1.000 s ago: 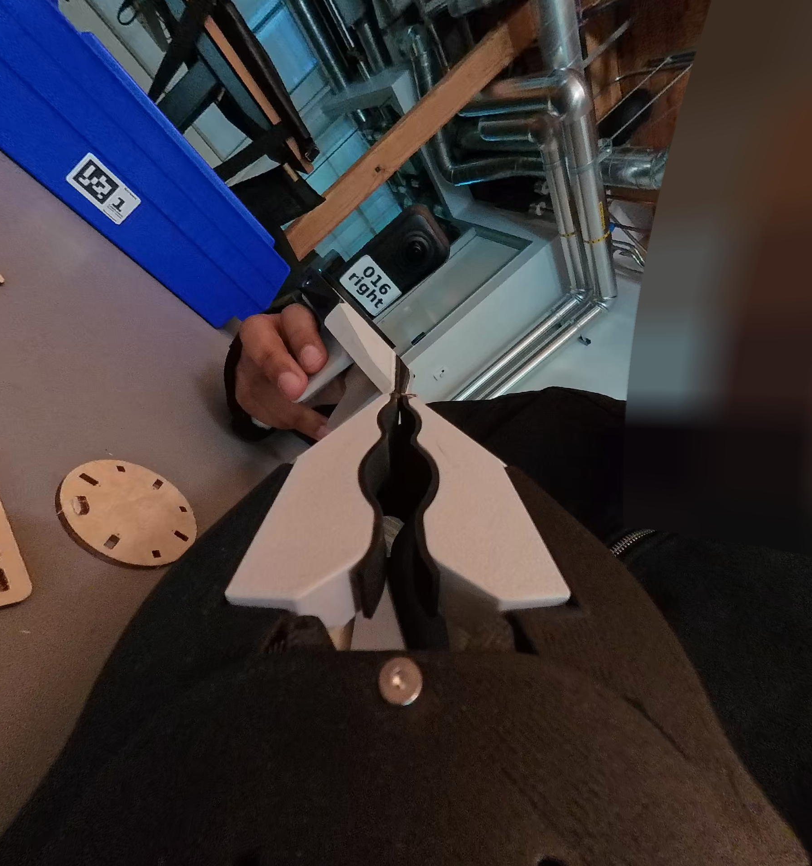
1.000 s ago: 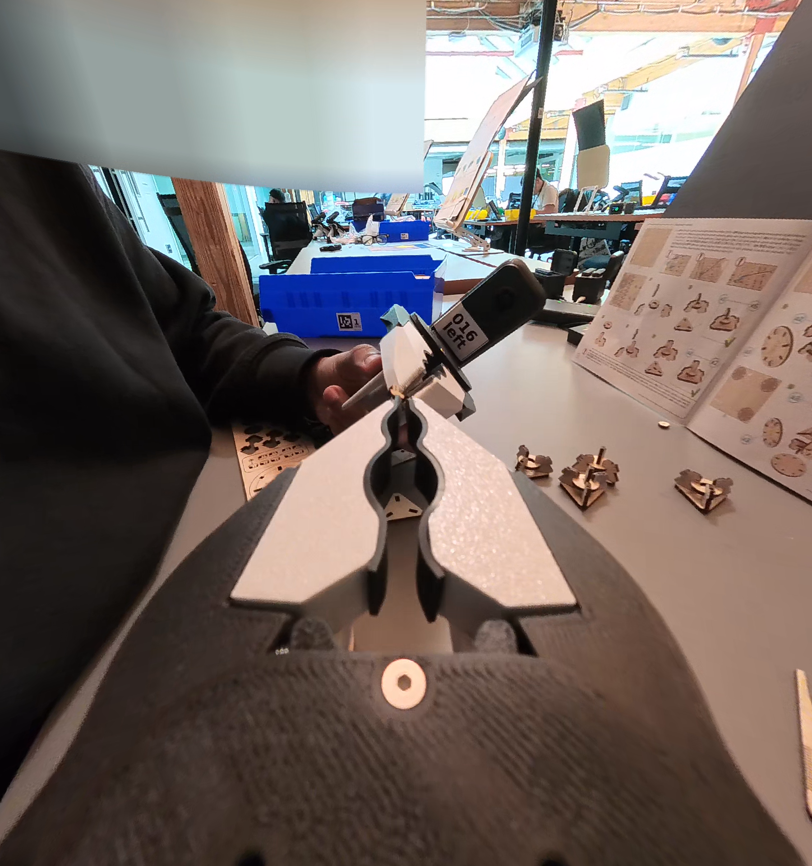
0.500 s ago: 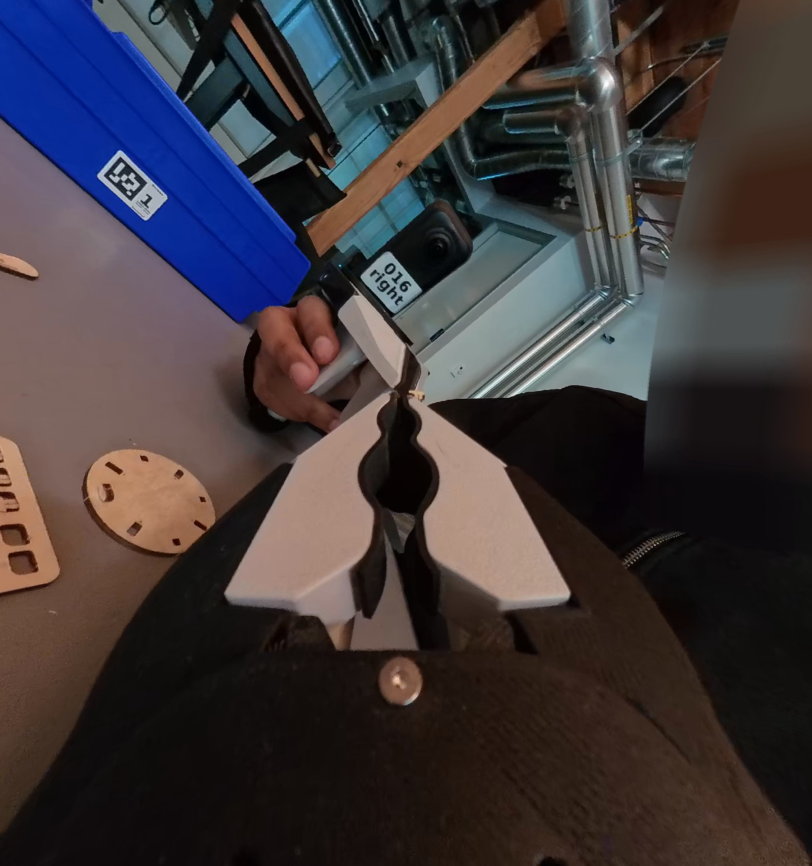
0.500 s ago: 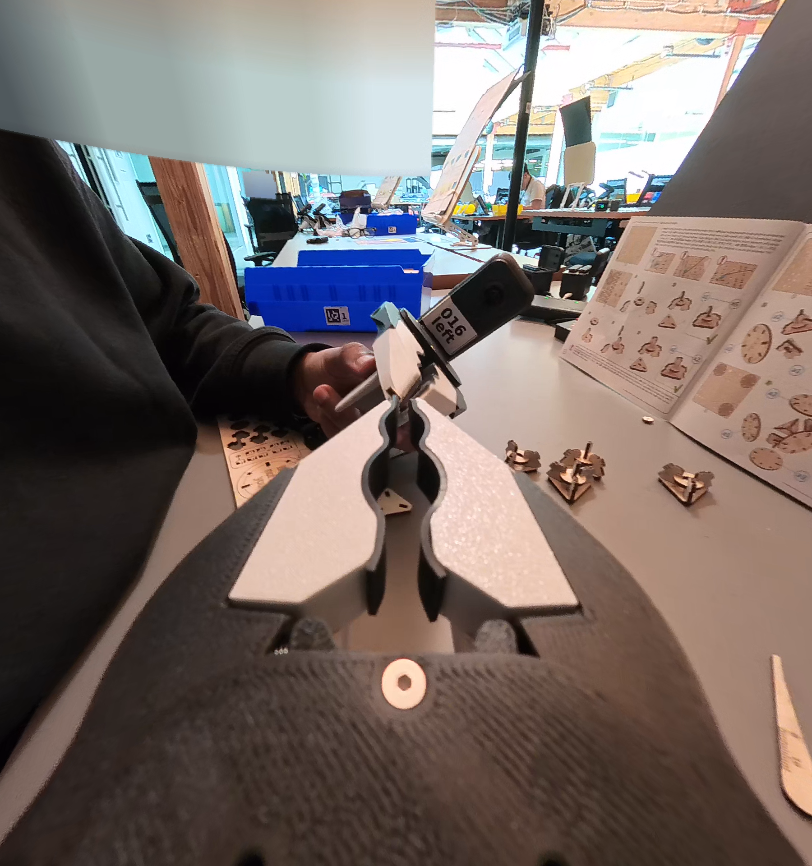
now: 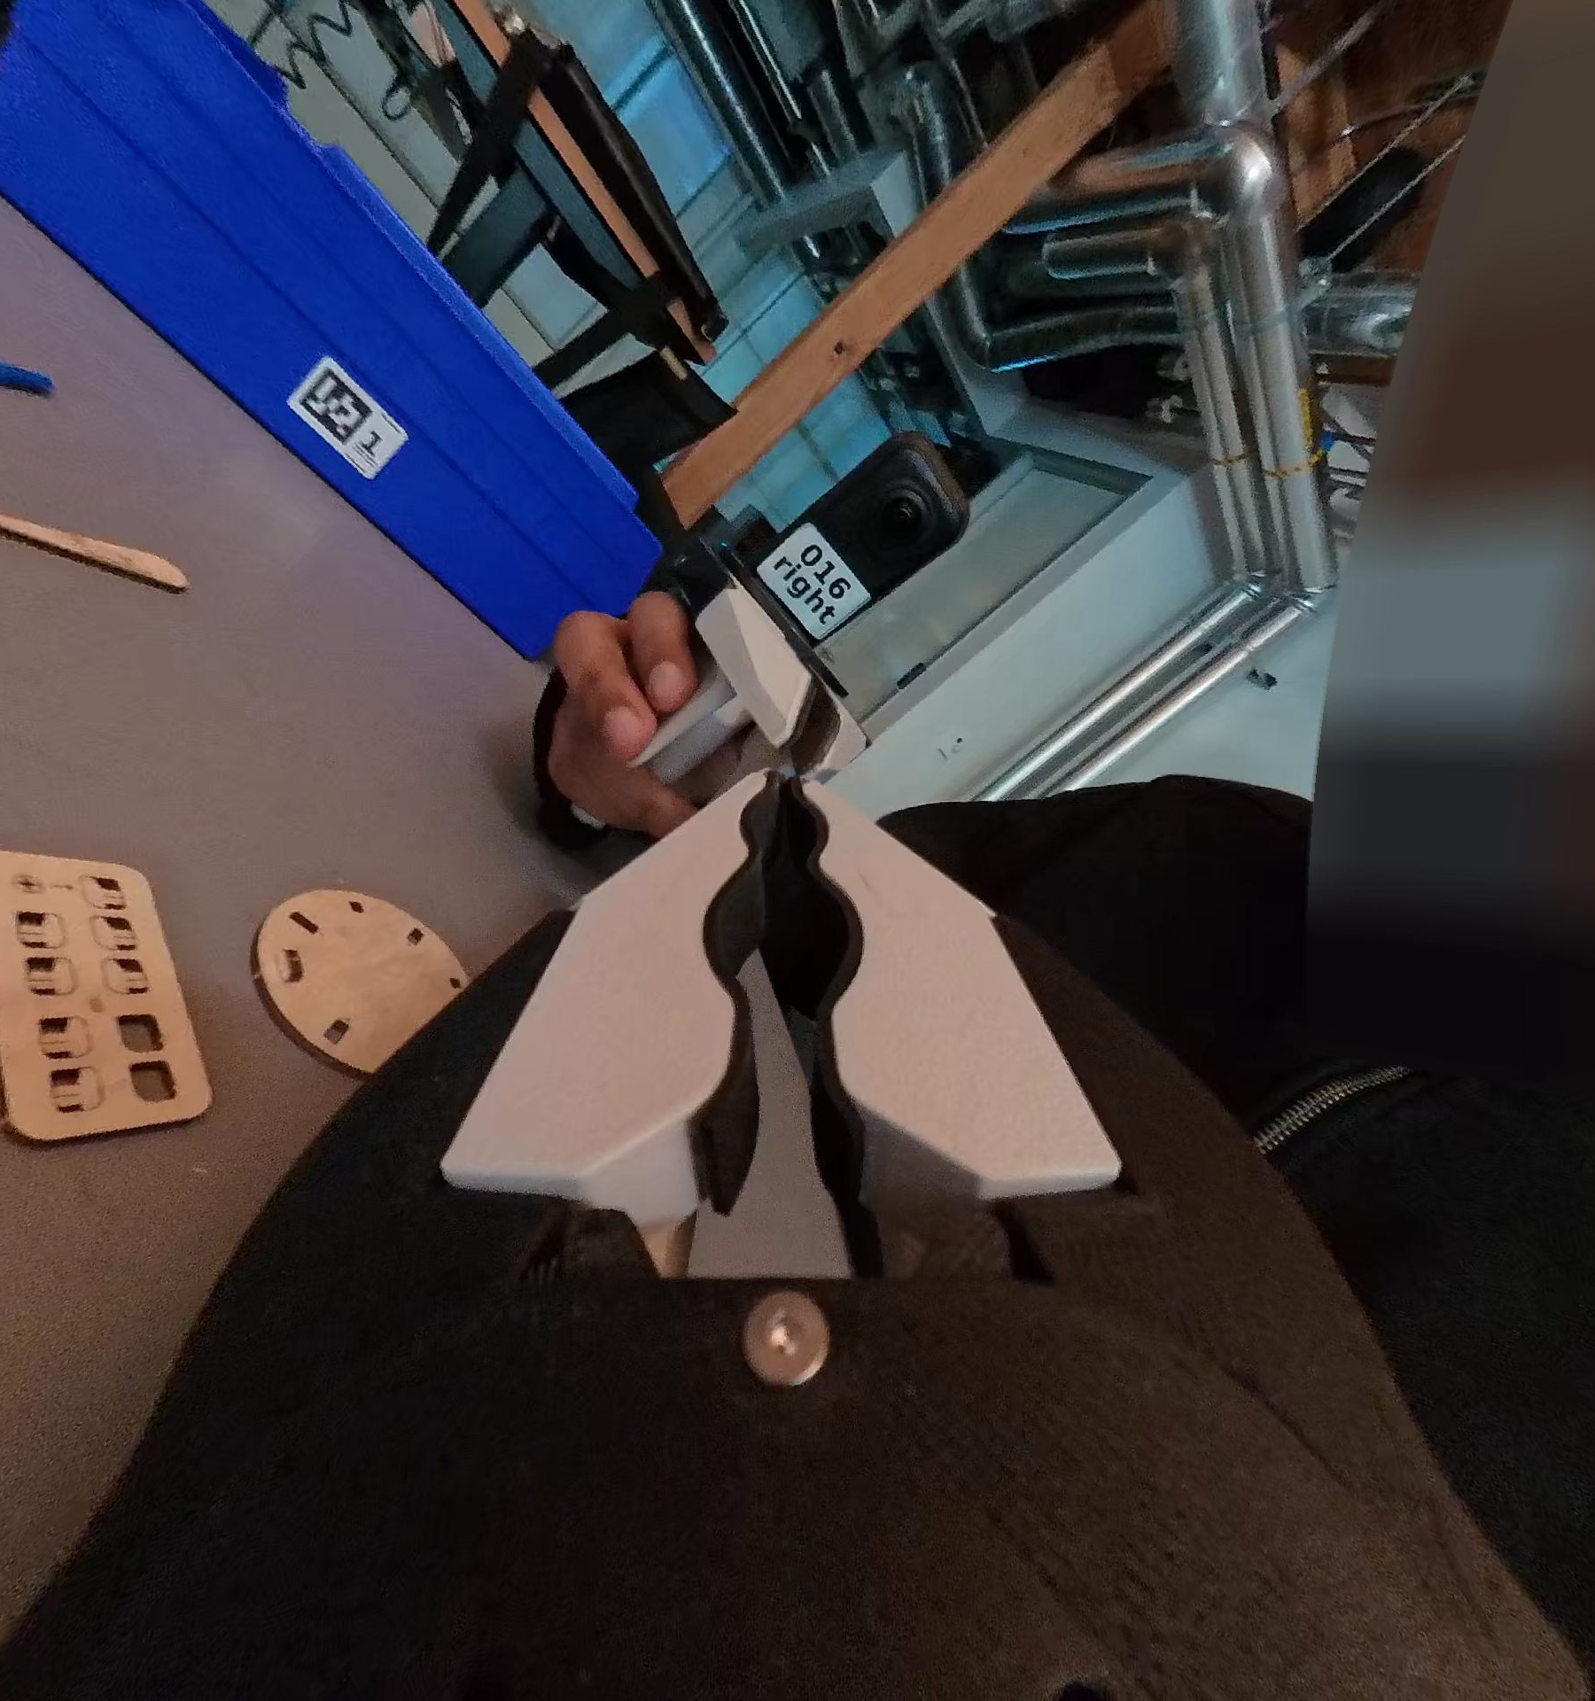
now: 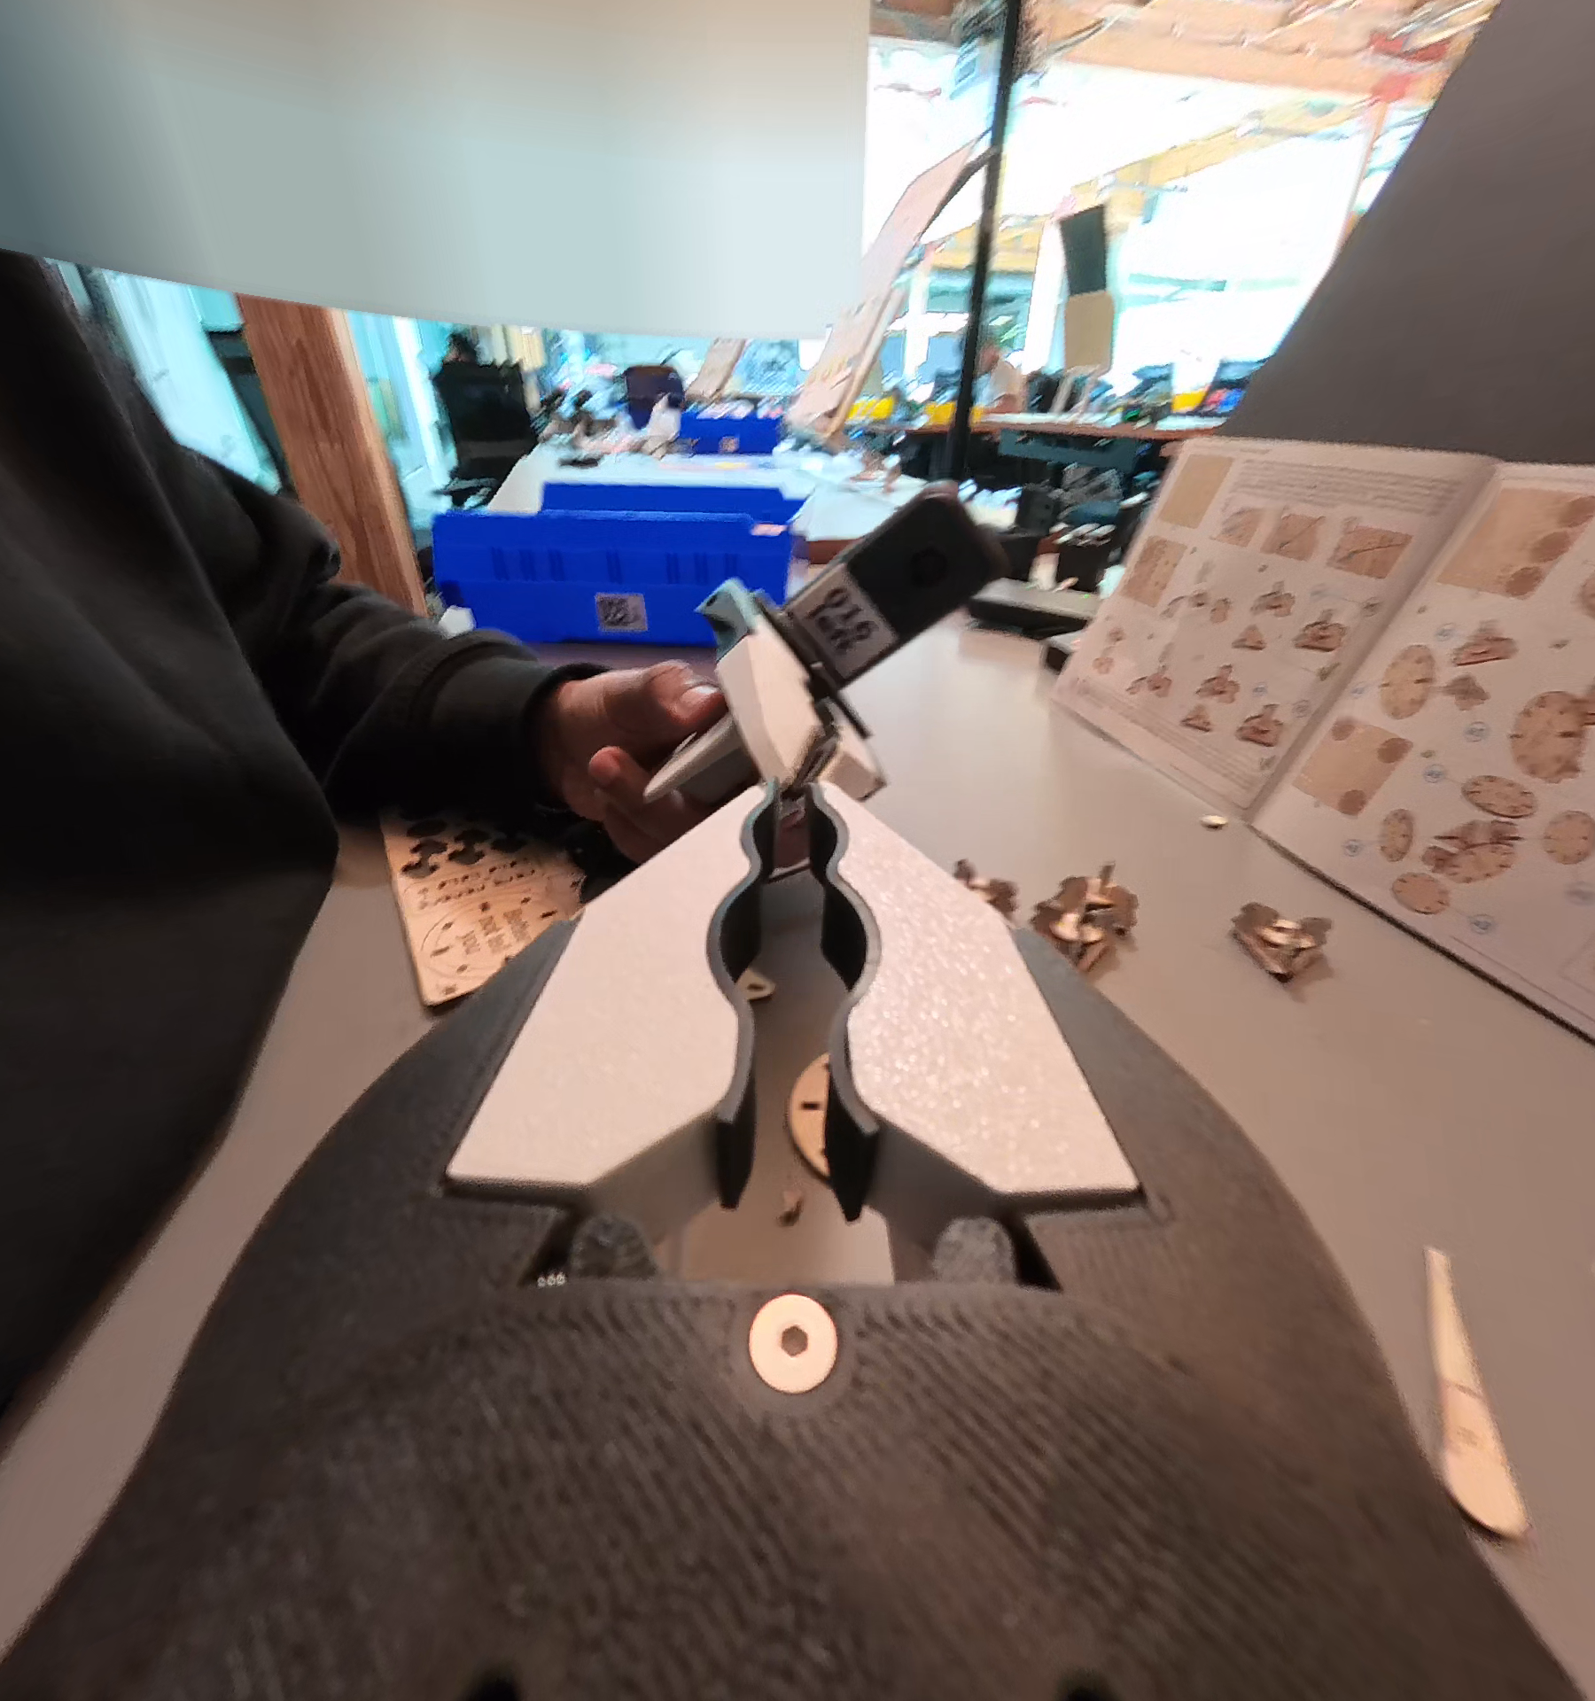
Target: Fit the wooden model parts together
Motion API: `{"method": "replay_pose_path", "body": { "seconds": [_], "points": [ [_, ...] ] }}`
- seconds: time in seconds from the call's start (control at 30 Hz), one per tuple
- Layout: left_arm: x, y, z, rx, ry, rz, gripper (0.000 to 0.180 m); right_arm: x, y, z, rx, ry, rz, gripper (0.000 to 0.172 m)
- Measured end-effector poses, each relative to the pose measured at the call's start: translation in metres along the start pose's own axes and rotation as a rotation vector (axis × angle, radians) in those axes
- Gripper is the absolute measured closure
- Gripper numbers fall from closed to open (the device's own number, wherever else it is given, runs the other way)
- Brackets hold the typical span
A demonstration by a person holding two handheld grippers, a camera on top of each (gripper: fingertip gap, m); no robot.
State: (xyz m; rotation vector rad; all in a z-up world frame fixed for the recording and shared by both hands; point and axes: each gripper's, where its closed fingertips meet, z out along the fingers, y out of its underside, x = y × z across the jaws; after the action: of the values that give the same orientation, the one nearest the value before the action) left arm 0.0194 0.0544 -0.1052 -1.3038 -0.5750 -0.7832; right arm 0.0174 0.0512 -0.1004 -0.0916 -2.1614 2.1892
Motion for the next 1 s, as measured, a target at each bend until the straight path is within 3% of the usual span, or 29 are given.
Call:
{"method": "replay_pose_path", "body": {
  "seconds": [0.2,0.37,0.5,0.83,1.0],
  "points": [
    [-0.005,-0.004,-0.004,0.006,-0.069,0.068,0.18,0.024,0.0,-0.014,-0.021,0.099,0.05,0.166],
    [-0.01,0.001,-0.002,-0.035,-0.123,0.115,0.18,0.012,0.062,-0.025,-0.428,-0.004,0.123,0.145],
    [-0.012,0.005,-0.001,-0.058,-0.144,0.132,0.18,-0.001,0.092,-0.028,-0.599,-0.06,0.088,0.151],
    [-0.016,0.008,0.0,-0.074,-0.158,0.136,0.18,-0.001,0.113,-0.031,-0.728,-0.047,0.079,0.157],
    [-0.016,0.008,0.0,-0.08,-0.164,0.142,0.18,0.0,0.114,-0.031,-0.734,-0.047,0.048,0.168]
  ]
}}
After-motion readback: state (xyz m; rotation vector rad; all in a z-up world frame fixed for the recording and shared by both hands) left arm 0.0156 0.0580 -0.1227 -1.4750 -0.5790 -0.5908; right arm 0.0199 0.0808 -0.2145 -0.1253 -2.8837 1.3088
